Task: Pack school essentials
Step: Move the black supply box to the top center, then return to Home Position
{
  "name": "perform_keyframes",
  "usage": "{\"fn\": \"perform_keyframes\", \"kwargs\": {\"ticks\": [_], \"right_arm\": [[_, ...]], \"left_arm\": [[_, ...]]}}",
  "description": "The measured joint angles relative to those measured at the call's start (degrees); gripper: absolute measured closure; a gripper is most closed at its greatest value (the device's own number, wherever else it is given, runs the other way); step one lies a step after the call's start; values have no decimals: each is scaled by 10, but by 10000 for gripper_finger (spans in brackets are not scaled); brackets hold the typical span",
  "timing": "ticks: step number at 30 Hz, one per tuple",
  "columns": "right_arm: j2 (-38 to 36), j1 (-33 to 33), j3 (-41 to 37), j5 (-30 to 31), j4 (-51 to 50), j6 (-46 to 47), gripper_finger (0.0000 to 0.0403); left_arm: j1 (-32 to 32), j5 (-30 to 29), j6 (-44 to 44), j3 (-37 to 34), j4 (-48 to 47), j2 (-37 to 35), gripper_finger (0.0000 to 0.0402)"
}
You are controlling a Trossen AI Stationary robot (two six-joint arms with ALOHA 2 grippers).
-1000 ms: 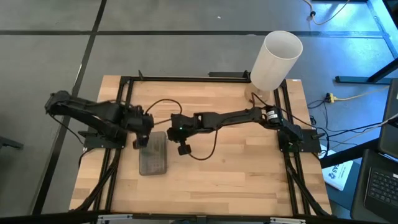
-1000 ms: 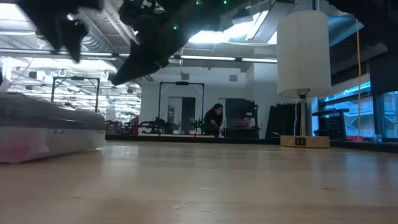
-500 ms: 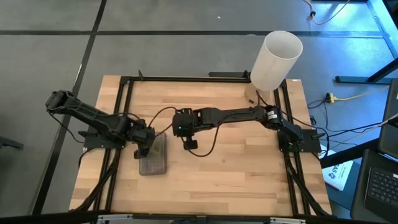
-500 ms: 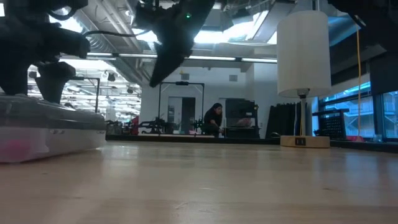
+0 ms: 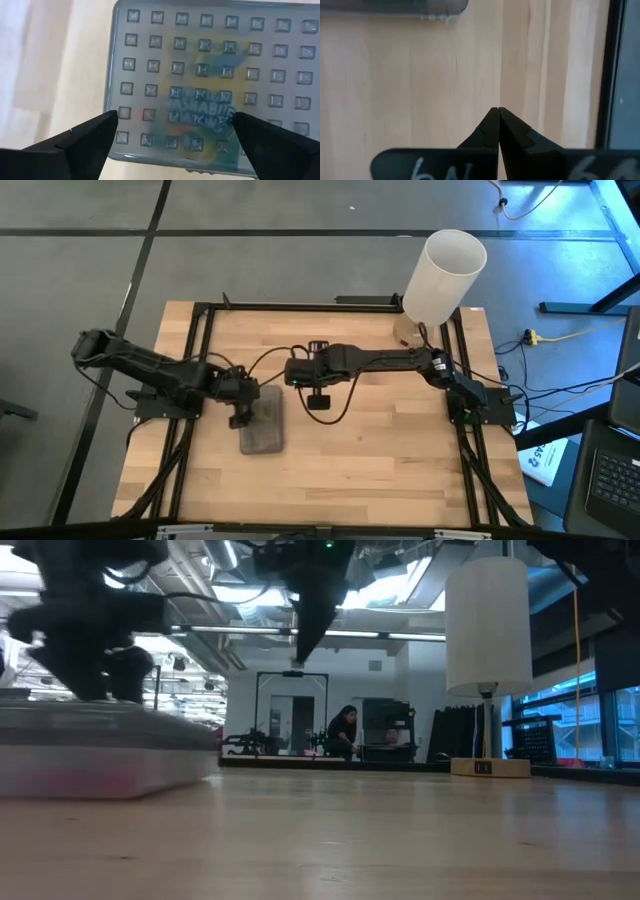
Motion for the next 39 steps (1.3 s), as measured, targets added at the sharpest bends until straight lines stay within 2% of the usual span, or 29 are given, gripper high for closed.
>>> {"fn": "perform_keyframes", "kwargs": {"ticks": [6, 12, 16, 19, 26, 31, 35, 39], "right_arm": [[0, 10, 25, 5, -60, 19, 397], [-1, 19, 29, 25, -87, 44, 397], [-8, 20, 29, 26, -90, 45, 397], [-15, 20, 29, 25, -93, 38, 397], [-70, 13, 28, 27, -94, 31, 397], [-113, 14, 28, 40, -99, 34, 397], [-145, 16, 28, 61, -119, 72, 397], [-167, 24, 28, 76, -127, 77, 397]], "left_arm": [[70, 0, 116, 1, 104, 52, 8], [132, 30, 226, 3, 226, 98, 8], [158, 41, 258, 26, 213, 106, 8], [163, 33, 256, 49, 159, 96, 8], [159, 33, 242, 112, 61, 34, 8], [147, 38, 240, 127, 60, -13, 8], [135, 39, 240, 132, 69, -41, 8], [125, 39, 240, 132, 66, -51, 8]]}}
